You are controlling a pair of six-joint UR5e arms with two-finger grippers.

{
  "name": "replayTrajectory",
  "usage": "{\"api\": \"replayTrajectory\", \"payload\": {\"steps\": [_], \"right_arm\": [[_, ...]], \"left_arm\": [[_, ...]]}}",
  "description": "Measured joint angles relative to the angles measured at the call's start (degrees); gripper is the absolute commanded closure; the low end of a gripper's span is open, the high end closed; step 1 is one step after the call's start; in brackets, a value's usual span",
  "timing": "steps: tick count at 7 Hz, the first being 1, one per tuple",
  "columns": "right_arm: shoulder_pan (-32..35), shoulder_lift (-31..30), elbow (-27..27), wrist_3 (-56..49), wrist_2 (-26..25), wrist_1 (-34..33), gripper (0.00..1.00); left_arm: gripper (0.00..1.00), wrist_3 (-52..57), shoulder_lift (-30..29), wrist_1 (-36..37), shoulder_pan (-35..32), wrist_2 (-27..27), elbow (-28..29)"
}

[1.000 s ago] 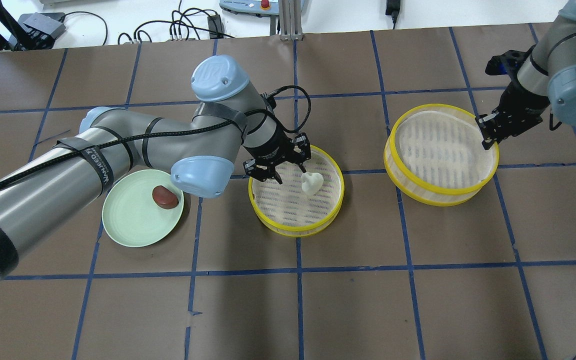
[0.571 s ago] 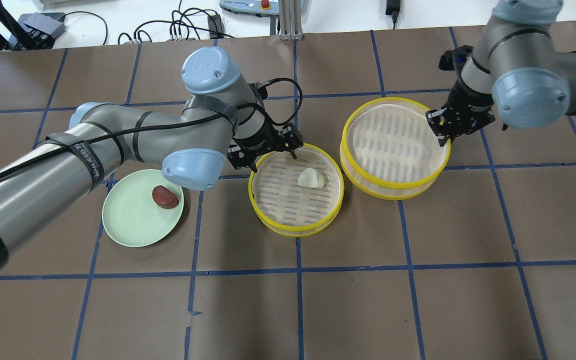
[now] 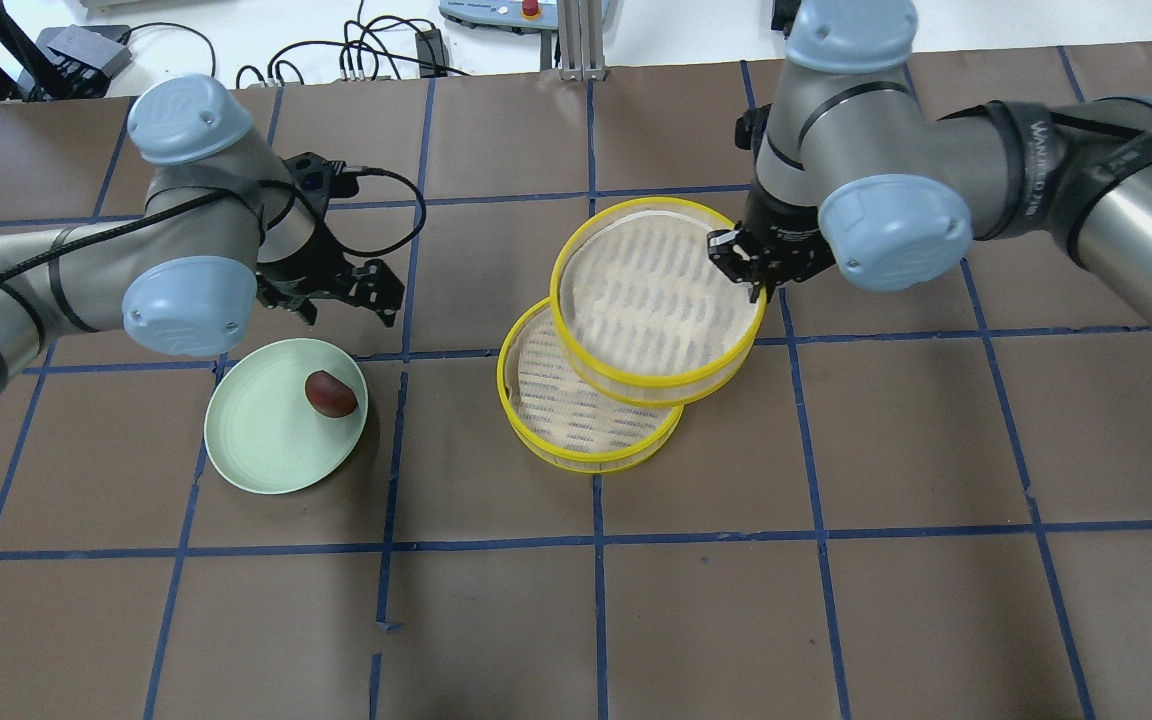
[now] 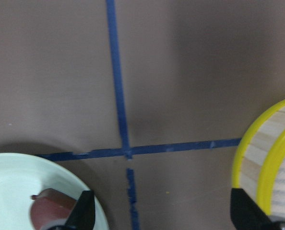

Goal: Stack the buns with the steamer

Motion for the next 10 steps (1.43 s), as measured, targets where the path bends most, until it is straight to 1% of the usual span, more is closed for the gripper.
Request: {"api": "replayTrajectory", "payload": {"steps": [1, 3, 4, 5, 6, 8, 10], "right_arm": [[2.5, 0.7, 0.1, 2.7, -0.1, -0.1, 0.94], [4.2, 2.0, 0.3, 4.0, -0.3, -0.1, 0.94], [4.4, 2.2, 0.5, 4.1, -0.2, -0.1, 0.94], [4.5, 2.3, 0.9, 4.1, 0.0, -0.2, 0.94], [4.6, 2.3, 1.4, 4.1, 0.0, -0.3, 0.94], [4.9, 2.4, 1.8, 4.2, 0.0, -1.3, 0.94], [5.1, 2.6, 1.9, 4.2, 0.0, -1.8, 0.94]], "left_arm": [[0.11, 2.1, -0.5, 0.1, 2.0, 1.0, -1.7], [0.29, 2.7, -2.8, 0.3, 3.0, 1.3, -2.3], [0.55, 2.8, -4.1, 0.5, 3.0, 1.2, -2.3], [0.89, 2.8, -4.9, 0.7, 3.1, 1.3, -2.4], [0.97, 2.8, -5.2, 0.9, 3.1, 1.4, -2.5], [0.97, 2.7, -4.4, 1.1, 3.0, 1.6, -2.3], [0.97, 1.5, -0.8, -0.1, 2.4, 1.4, -1.9]]}}
